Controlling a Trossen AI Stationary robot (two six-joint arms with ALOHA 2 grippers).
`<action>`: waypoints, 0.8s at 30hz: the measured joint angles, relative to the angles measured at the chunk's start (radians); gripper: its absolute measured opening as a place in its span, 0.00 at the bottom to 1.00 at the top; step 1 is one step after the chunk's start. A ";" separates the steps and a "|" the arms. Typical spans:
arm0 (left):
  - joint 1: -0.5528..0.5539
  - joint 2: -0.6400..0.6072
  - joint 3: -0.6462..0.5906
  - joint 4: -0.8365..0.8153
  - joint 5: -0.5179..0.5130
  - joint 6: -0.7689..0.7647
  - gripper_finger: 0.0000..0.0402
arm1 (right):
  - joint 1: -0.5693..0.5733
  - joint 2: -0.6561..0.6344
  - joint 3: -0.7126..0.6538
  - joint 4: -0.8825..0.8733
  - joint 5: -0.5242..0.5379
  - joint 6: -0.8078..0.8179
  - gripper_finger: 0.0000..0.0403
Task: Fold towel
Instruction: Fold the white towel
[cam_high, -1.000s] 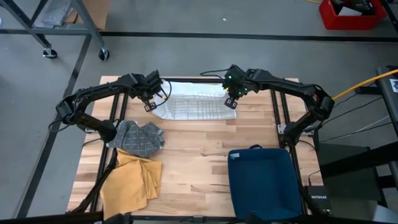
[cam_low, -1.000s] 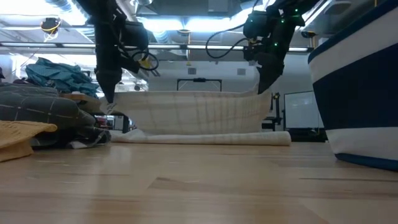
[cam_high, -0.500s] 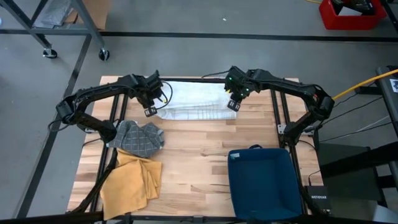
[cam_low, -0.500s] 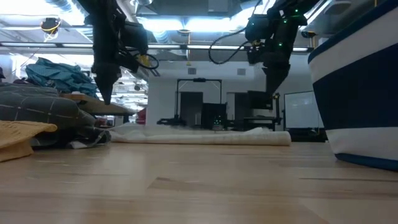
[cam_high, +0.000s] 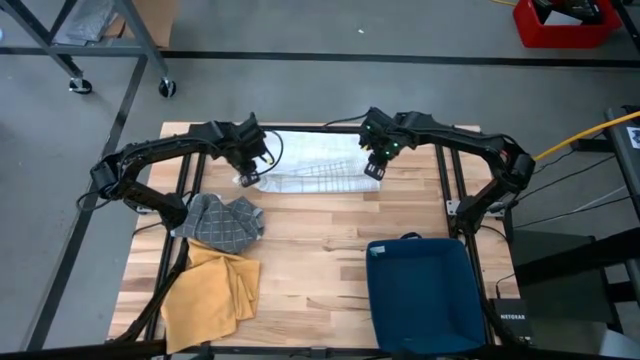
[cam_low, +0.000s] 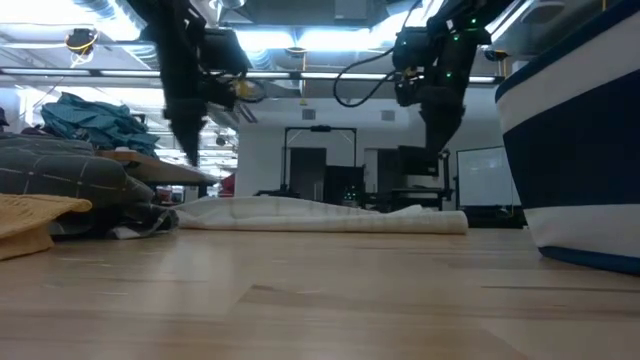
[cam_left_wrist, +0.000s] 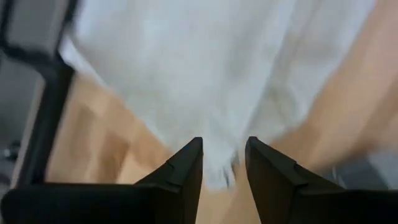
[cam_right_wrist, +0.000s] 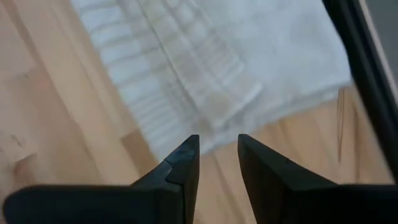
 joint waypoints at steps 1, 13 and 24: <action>0.000 0.000 0.000 0.036 0.001 -0.003 0.28 | 0.000 0.010 0.000 0.017 -0.001 -0.022 0.28; -0.009 0.042 0.000 0.383 0.001 -0.114 0.28 | 0.011 0.191 0.006 0.187 0.114 -0.068 0.29; -0.009 0.267 0.000 0.518 0.006 -0.177 0.28 | 0.009 0.198 0.013 0.209 0.122 0.008 0.29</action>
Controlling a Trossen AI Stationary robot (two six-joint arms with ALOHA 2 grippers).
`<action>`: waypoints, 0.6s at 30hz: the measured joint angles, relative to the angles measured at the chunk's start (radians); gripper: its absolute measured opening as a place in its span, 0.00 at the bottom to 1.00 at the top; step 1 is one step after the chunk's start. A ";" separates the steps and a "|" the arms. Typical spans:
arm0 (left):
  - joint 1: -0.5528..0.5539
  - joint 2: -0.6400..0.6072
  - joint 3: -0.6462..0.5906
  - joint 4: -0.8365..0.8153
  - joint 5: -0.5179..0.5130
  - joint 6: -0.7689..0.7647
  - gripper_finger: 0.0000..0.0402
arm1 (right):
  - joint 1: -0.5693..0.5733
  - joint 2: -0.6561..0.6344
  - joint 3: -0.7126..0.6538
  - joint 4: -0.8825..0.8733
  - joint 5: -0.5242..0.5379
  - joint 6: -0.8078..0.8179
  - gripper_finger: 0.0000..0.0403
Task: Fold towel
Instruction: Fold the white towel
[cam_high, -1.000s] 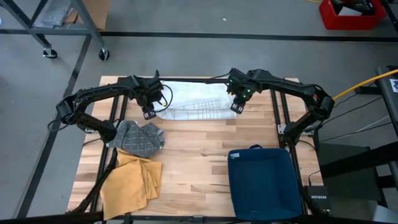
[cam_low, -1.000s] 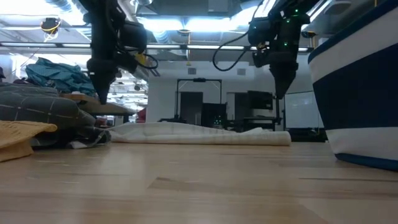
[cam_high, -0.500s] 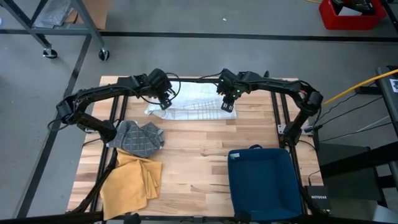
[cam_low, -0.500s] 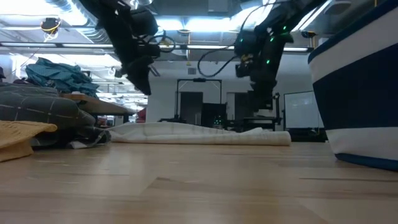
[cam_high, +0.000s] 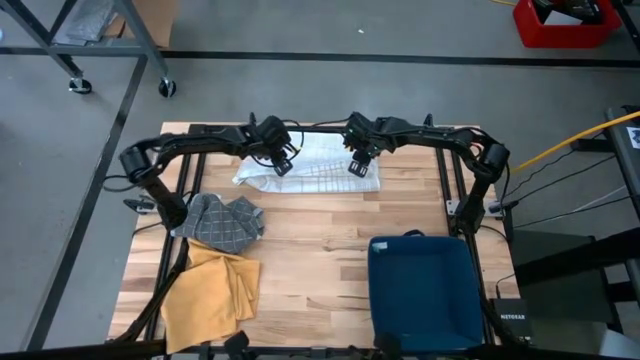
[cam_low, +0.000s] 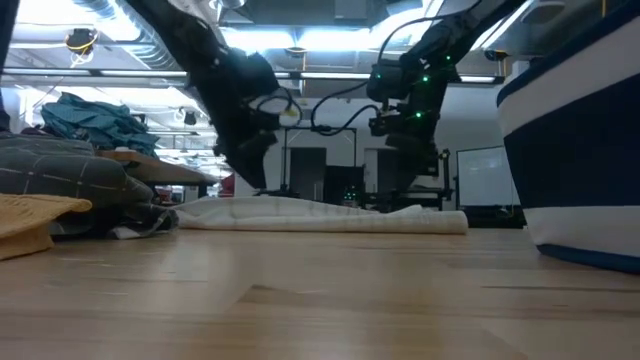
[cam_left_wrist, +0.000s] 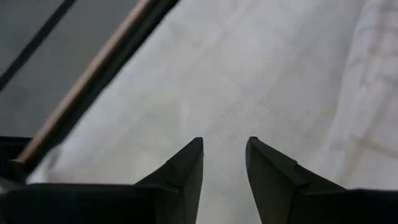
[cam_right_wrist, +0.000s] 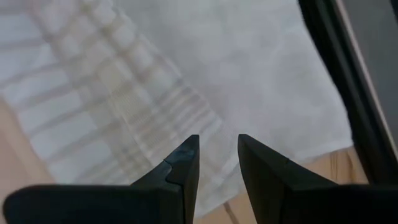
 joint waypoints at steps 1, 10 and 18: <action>0.000 0.015 0.000 0.009 0.015 -0.017 0.28 | 0.004 -0.001 0.000 -0.012 0.000 0.000 0.29; 0.000 0.048 0.000 0.148 0.192 -0.122 0.28 | 0.004 -0.032 0.000 -0.088 -0.027 0.007 0.29; -0.053 0.100 0.000 0.385 0.252 -0.175 0.28 | 0.004 -0.053 0.076 -0.153 -0.031 0.007 0.29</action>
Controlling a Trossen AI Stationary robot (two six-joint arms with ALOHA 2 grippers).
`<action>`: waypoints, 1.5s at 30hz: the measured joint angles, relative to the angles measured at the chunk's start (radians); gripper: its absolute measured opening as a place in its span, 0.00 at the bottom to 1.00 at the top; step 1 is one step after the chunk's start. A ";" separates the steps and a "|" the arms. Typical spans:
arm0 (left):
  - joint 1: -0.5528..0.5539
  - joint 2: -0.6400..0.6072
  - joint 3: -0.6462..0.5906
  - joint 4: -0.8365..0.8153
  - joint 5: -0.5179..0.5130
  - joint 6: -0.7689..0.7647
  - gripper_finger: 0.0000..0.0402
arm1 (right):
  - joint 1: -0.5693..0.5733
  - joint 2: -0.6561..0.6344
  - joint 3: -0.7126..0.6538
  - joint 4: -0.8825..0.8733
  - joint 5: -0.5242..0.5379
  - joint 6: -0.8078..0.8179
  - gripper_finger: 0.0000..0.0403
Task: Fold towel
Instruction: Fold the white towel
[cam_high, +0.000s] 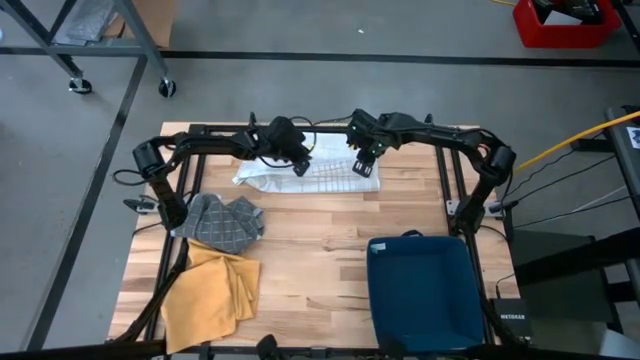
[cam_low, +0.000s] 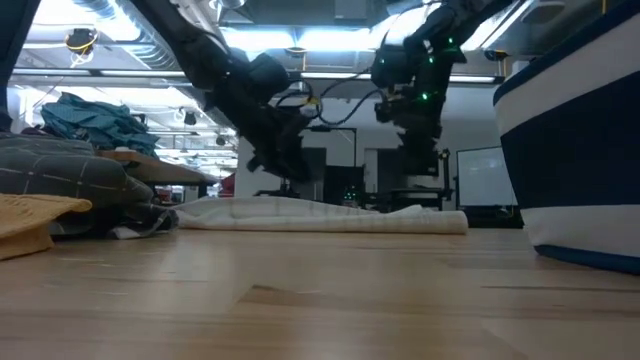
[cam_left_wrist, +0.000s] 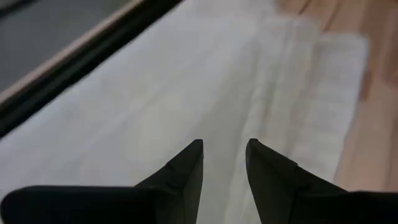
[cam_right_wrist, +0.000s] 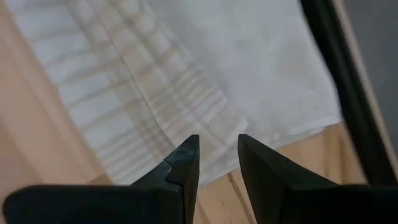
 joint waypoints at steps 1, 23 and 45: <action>-0.010 0.015 0.000 0.032 0.000 -0.004 0.28 | 0.000 -0.001 0.022 -0.016 0.000 -0.002 0.29; -0.045 0.231 0.063 0.188 -0.036 0.000 0.28 | 0.000 -0.002 0.289 -0.067 -0.016 -0.011 0.29; -0.059 0.231 0.063 0.129 -0.040 0.053 0.18 | 0.001 -0.002 0.288 -0.086 -0.016 -0.011 0.29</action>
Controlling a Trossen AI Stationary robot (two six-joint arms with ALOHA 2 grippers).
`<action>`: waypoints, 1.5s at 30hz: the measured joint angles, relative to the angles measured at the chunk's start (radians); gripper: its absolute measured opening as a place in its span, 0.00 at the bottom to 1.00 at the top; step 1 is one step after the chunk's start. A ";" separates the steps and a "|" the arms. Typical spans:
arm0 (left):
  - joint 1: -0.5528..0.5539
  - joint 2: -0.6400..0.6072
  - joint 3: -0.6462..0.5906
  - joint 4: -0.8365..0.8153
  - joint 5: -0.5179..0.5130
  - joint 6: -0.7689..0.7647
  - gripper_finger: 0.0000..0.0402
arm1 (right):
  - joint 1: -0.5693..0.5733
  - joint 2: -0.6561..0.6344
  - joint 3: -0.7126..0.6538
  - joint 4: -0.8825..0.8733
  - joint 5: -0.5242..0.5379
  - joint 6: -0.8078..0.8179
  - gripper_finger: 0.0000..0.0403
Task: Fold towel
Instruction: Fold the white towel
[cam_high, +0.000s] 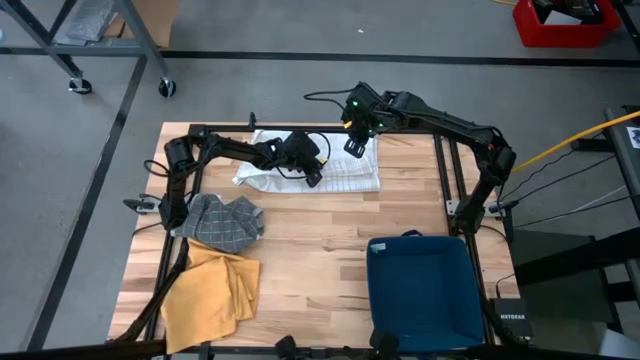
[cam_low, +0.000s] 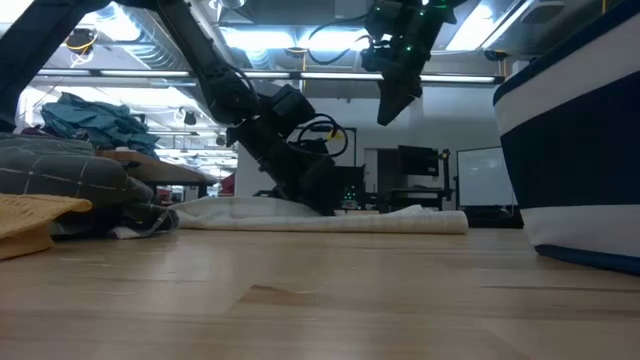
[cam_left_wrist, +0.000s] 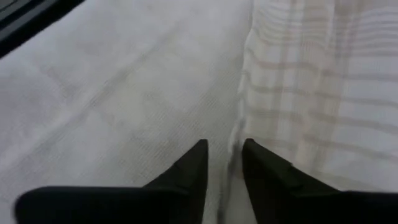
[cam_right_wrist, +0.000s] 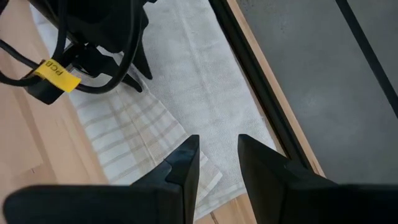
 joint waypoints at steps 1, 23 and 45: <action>-0.003 0.000 0.000 0.000 0.000 0.000 0.15 | 0.000 0.000 0.000 0.000 0.000 0.000 0.29; -0.198 0.000 0.000 -0.050 0.002 0.023 0.02 | 0.000 0.000 0.000 0.000 0.000 0.000 0.29; -0.225 -0.117 0.000 -0.062 0.002 0.022 0.33 | 0.000 0.001 0.000 -0.001 0.000 0.004 0.29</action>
